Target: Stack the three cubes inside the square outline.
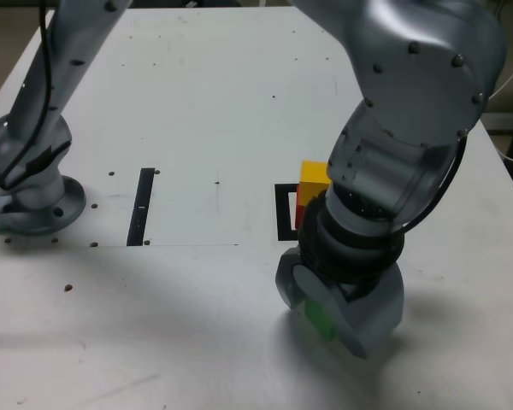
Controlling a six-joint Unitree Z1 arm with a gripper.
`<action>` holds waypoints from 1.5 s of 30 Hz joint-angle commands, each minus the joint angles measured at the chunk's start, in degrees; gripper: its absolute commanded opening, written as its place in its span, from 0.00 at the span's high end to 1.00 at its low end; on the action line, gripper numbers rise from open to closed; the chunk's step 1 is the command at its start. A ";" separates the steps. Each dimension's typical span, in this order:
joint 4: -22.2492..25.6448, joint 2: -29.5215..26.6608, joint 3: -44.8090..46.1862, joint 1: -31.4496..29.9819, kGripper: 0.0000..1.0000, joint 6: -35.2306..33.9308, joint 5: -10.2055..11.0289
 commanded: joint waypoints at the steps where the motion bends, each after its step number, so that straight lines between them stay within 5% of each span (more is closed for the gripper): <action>1: -0.09 0.27 -0.15 -0.13 0.49 -0.50 0.38; 7: 0.02 0.20 -0.18 -0.24 0.66 -0.73 0.98; 27: 1.03 0.15 -0.54 -0.29 0.67 -0.85 0.77; 45: 12.07 -6.87 -6.25 3.85 0.67 -3.39 1.00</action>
